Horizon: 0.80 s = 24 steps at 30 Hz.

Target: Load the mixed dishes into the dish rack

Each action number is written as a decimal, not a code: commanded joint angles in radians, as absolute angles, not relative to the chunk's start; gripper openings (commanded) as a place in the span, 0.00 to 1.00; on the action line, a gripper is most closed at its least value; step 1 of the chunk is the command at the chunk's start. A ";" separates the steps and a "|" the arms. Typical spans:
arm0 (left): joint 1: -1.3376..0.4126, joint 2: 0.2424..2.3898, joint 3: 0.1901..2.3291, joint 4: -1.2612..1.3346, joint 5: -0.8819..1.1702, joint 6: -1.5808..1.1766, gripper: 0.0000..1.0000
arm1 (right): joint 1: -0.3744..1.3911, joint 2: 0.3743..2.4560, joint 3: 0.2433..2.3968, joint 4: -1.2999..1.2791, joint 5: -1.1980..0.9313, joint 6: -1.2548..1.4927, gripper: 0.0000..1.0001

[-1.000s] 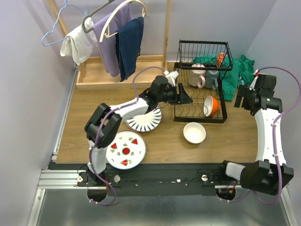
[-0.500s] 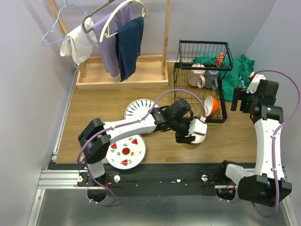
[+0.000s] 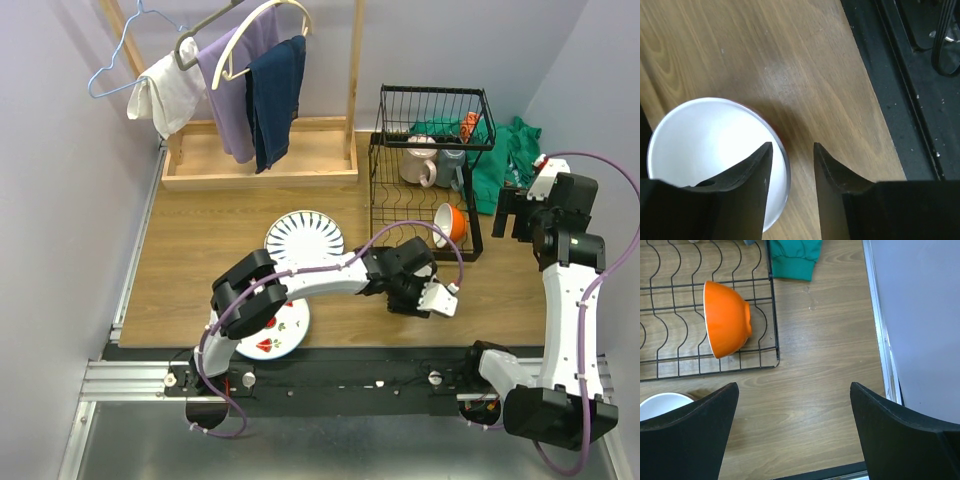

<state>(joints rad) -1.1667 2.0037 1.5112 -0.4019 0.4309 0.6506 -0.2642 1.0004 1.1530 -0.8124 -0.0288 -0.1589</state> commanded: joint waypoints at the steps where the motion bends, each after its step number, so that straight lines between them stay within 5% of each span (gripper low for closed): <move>1: -1.175 2.028 1.558 -0.414 0.397 0.640 0.35 | -0.275 0.979 1.129 -0.833 -0.040 -0.160 0.99; 7: -1.169 1.993 1.687 -0.653 0.394 0.637 0.00 | -0.275 0.991 1.138 -0.831 -0.041 -0.156 0.99; 16: -1.029 1.885 1.828 -0.737 0.609 0.459 0.00 | -0.276 1.025 1.152 -0.834 -0.034 -0.153 0.98; 20: -0.888 1.888 1.770 -0.394 0.712 0.007 0.00 | -0.281 1.060 1.180 -0.836 -0.028 -0.147 0.98; 24: -0.764 1.922 1.603 0.324 0.761 -0.603 0.00 | -0.287 1.100 1.209 -0.842 -0.038 -0.137 0.98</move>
